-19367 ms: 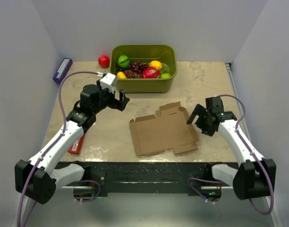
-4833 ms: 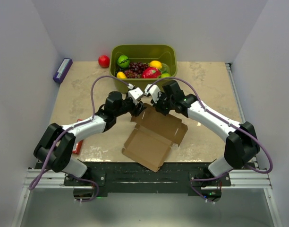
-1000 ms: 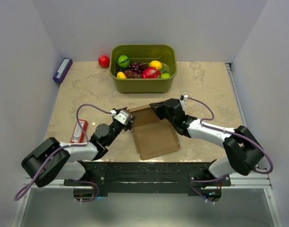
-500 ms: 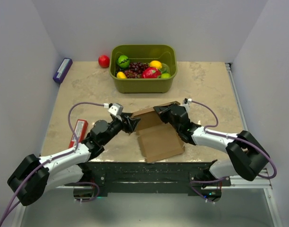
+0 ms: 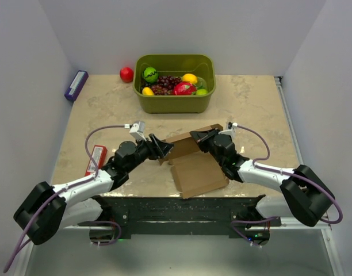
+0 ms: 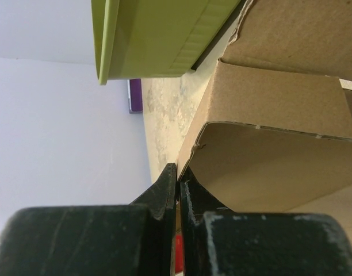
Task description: Fold the paper box
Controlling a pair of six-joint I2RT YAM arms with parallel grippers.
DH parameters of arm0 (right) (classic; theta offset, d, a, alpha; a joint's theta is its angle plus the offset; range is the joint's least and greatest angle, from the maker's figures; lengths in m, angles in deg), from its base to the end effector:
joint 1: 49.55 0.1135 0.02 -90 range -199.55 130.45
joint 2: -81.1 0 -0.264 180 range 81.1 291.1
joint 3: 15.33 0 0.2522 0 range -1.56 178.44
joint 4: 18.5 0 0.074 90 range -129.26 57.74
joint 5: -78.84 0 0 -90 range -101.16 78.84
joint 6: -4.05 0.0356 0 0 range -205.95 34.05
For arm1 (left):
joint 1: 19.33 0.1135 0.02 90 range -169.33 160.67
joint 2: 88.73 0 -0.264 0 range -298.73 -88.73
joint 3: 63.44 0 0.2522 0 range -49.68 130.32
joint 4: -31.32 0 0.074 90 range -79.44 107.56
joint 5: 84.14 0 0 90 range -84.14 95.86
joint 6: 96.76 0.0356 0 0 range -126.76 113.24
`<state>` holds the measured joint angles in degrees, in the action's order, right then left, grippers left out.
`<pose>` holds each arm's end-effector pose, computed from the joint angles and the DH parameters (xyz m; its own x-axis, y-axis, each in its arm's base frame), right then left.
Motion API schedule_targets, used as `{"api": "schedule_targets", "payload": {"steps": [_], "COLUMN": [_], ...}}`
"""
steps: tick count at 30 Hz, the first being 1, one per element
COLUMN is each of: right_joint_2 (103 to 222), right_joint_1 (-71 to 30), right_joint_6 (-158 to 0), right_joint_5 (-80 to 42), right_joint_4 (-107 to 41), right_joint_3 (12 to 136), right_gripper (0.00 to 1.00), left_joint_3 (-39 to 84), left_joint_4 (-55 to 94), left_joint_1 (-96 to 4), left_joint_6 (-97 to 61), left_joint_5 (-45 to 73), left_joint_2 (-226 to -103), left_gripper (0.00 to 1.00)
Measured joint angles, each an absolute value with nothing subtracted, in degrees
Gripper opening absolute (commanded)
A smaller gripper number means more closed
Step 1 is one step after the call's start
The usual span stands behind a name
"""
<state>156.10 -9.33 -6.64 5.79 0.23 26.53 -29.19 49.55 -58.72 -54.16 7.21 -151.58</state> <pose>0.2110 0.1648 0.2037 -0.4303 0.8671 -0.2510 0.1121 0.3272 0.9383 0.1763 -0.1458 0.2080 -0.5743 -0.4806 -0.6627 0.3391 0.5971 -0.7269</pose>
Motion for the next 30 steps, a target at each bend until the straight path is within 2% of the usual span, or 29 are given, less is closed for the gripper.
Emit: {"api": "schedule_targets", "payload": {"steps": [12, 21, 25, 30], "right_joint_2": [155.68, 155.62, 155.57, 155.57], "right_joint_1": [-9.33, -9.33, -9.35, -9.5], "right_joint_6": [-8.0, -8.74, -8.96, -9.11], "right_joint_5": [5.73, 5.73, 5.82, 6.32], "right_joint_4": [2.09, 2.15, 2.46, 2.68], "right_joint_3": [25.72, 25.72, 25.68, 25.44], "right_gripper": [0.0, 0.0, 0.0, 0.0], "left_joint_3": [-29.04, -27.38, -26.33, -26.24], "left_joint_4": [50.12, 53.11, 54.71, 57.53], "left_joint_1": [-58.59, -58.59, -58.59, -58.33], "left_joint_6": [-57.28, -58.5, -58.5, -58.72], "left_joint_5": [6.09, 6.09, 6.07, 6.59], "left_joint_2": [-154.36, -159.84, -161.04, -163.84], "left_gripper": [0.61, 0.51, 0.44, 0.41]}}
